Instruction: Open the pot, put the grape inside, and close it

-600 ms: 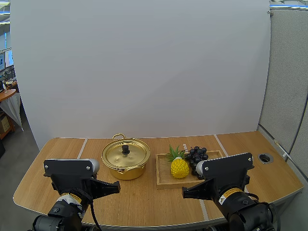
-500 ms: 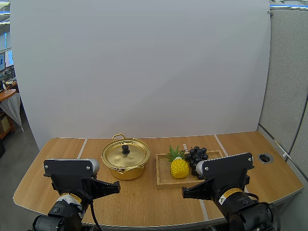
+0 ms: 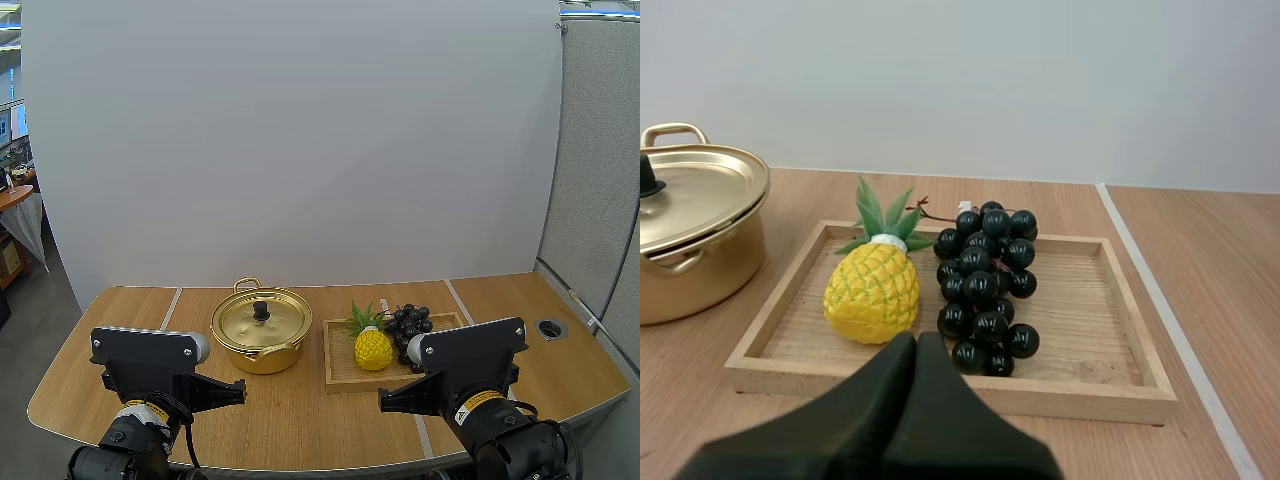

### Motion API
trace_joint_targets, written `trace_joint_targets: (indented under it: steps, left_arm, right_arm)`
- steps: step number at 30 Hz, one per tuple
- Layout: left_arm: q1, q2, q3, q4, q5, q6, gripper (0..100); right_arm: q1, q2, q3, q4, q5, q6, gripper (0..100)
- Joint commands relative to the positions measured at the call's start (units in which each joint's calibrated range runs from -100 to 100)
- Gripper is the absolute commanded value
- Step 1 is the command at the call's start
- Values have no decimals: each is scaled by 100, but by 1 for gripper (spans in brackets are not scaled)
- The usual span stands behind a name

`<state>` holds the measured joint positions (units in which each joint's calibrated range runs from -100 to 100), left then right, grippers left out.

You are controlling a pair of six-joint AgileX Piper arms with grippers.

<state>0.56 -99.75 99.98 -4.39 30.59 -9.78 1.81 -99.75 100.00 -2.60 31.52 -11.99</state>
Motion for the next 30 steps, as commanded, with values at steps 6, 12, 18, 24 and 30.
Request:
trace_joint_targets:
  steps: [6, 12, 18, 24, 30]
  left_arm:
    - [-17, -25, 2, 35, -160, 7, 0]
    - [-17, -25, 2, 35, -160, 7, 0]
    - [-17, -25, 2, 35, -160, 7, 0]
    - [-17, -25, 2, 35, -122, 5, 0]
    - [-17, -25, -844, 35, -122, 60, 0]
  right_arm:
    - [-18, -25, 0, -50, -7, 10, 0]
    - [-18, -25, 0, -50, -7, 10, 0]
    - [-18, -25, 0, -50, -7, 10, 0]
    - [-18, -25, 0, -61, -46, 10, 0]
    - [-18, -25, -881, -61, 27, 10, 0]
